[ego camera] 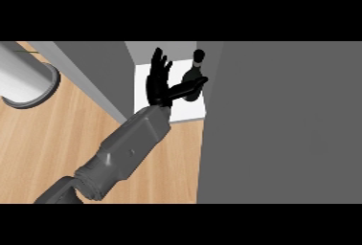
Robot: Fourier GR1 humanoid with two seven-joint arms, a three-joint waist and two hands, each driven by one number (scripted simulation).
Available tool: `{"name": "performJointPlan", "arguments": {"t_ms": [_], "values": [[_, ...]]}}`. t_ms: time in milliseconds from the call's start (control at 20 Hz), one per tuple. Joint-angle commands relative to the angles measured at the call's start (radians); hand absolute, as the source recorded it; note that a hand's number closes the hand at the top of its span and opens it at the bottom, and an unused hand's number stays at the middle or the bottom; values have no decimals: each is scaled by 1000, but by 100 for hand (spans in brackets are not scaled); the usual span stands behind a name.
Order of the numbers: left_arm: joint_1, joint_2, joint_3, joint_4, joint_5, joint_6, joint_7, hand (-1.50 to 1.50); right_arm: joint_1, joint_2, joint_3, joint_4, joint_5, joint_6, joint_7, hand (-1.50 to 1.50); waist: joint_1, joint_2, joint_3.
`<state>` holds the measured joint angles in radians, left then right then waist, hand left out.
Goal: Pick up the wine, place it into the cabinet and close the cabinet
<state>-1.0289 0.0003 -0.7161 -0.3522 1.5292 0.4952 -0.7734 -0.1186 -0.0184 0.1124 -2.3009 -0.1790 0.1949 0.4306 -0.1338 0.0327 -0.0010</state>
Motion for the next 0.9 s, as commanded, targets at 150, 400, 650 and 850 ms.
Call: {"name": "performJointPlan", "arguments": {"t_ms": [150,400,650,850], "values": [[-58,0,-74,24,-27,17,16,-150,21,-7,-16,-10,-18,4,3,-150,6,-3,1],[-48,0,-91,-14,-14,27,-34,-150,30,-15,-32,38,-5,27,-48,-150,25,-5,1],[-30,0,-105,-62,19,51,-94,-150,15,-8,0,-9,-7,9,2,-150,23,-7,0],[-36,0,-108,-99,46,53,-99,-150,16,-8,-9,2,1,0,5,-150,49,-14,0]]}}
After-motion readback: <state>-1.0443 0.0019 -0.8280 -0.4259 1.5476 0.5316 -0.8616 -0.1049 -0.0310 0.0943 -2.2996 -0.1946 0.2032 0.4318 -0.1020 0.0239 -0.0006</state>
